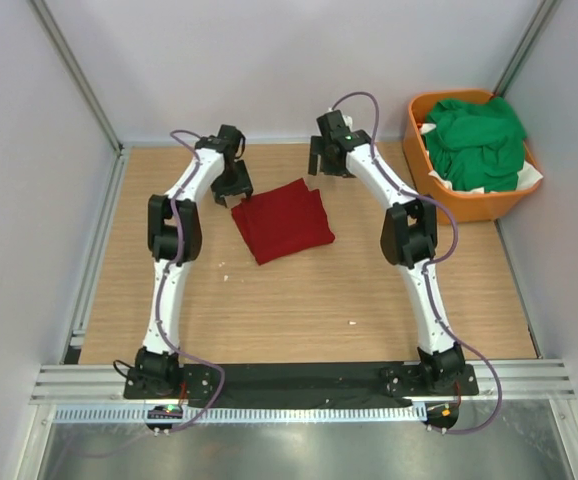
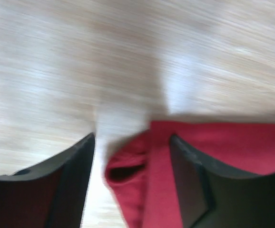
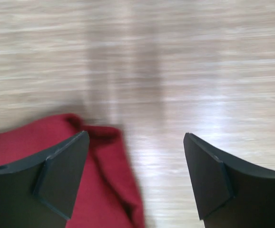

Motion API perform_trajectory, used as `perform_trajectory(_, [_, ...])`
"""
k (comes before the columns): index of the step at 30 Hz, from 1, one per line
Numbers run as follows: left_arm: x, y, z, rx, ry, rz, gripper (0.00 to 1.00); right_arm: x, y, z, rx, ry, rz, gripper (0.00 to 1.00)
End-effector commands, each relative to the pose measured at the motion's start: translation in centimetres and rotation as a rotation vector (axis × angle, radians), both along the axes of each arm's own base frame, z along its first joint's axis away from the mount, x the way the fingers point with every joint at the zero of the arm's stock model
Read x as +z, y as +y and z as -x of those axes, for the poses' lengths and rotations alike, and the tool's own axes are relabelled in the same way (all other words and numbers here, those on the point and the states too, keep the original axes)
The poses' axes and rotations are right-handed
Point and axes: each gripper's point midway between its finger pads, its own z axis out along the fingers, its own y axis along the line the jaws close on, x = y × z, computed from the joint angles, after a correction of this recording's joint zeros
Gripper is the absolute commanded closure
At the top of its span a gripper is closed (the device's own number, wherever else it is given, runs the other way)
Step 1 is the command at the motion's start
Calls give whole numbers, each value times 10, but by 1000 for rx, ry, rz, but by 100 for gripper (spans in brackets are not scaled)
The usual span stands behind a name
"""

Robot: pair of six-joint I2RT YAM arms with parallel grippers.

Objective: Fold and stack the t-shirts
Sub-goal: Fold the tshirt, then neatly place the folded tshirt to the corner

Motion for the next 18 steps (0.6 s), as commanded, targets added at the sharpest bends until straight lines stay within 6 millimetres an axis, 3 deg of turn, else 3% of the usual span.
perform_trajectory(1, [79, 12, 6, 13, -83, 11, 33, 77, -18, 6, -31, -120, 0, 12])
perform_trajectory(2, [73, 17, 15, 19, -70, -8, 28, 105, -20, 13, -29, -168, -21, 12])
perform_trajectory(3, [80, 23, 16, 33, -97, -26, 25, 88, -24, 21, -25, -139, -9, 12])
perform_trajectory(4, [97, 29, 24, 42, -139, -29, 21, 87, -23, 28, -16, -132, -21, 11])
perform_trajectory(5, [101, 32, 30, 46, -150, -35, 20, 107, -26, 38, -14, -160, -45, 11])
perform_trajectory(6, [107, 34, 36, 47, -164, -32, 20, 86, -28, 51, -9, -116, -39, 12])
perform_trajectory(7, [90, 32, 47, 31, -141, -15, 19, 86, -27, 60, 8, -105, -61, 12])
perform_trajectory(8, [105, 32, 54, 32, -178, 6, 19, 99, -28, 72, 11, -125, -91, 12])
perform_trajectory(9, [102, 30, 61, 22, -178, 26, 19, 80, -31, 86, 13, -88, -88, 12])
perform_trajectory(10, [79, 23, 80, -11, -120, 72, 20, 78, -30, 95, 29, -78, -111, 12])
perform_trajectory(11, [90, 14, 77, -33, -185, 130, 20, 75, -30, 104, 34, -71, -126, 11])
perform_trajectory(12, [85, 8, 80, -50, -190, 163, 20, 74, -37, 121, 28, -62, -135, 12])
perform_trajectory(13, [67, 6, 94, -60, -154, 181, 21, 72, -38, 130, 31, -52, -145, 12])
perform_trajectory(14, [68, -2, 91, -74, -176, 231, 22, 72, -38, 140, 40, -48, -161, 12])
perform_trajectory(15, [63, -5, 93, -82, -172, 248, 23, 58, -42, 154, 42, -20, -162, 12])
perform_trajectory(16, [52, -8, 100, -87, -152, 262, 25, 73, -44, 165, 42, -50, -192, 12])
perform_trajectory(18, [45, -17, 96, -106, -164, 311, 25, 61, -48, 187, 53, -17, -208, 11])
